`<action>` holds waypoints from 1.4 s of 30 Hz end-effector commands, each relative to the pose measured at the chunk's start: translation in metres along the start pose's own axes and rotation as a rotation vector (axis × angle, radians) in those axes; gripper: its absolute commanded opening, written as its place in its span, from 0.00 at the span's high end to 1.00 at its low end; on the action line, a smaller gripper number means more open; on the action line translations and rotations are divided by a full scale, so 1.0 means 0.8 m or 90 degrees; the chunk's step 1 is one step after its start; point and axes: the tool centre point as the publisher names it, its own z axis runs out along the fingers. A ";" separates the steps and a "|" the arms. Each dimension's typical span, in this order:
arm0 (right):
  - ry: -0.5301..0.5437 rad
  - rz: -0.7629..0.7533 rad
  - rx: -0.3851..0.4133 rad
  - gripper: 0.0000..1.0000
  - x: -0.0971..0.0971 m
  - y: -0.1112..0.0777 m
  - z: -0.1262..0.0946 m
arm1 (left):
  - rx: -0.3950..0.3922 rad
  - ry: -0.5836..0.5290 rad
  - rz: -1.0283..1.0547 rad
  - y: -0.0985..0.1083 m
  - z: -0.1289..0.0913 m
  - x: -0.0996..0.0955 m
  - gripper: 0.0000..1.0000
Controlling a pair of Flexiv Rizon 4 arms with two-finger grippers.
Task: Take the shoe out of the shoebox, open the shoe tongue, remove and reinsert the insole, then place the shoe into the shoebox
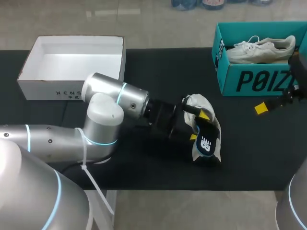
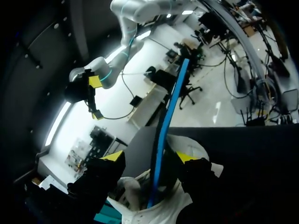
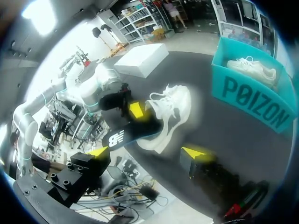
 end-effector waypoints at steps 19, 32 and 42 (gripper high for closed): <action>-0.002 0.000 0.000 0.00 0.001 -0.002 0.000 | -0.044 0.039 -0.030 -0.008 -0.012 0.010 0.95; -0.002 0.000 0.000 0.00 0.001 -0.002 0.000 | -0.043 0.039 -0.027 -0.003 -0.004 0.006 0.56; -0.002 0.000 0.000 0.00 0.001 -0.002 0.000 | -0.039 0.048 -0.034 0.004 -0.002 0.005 1.00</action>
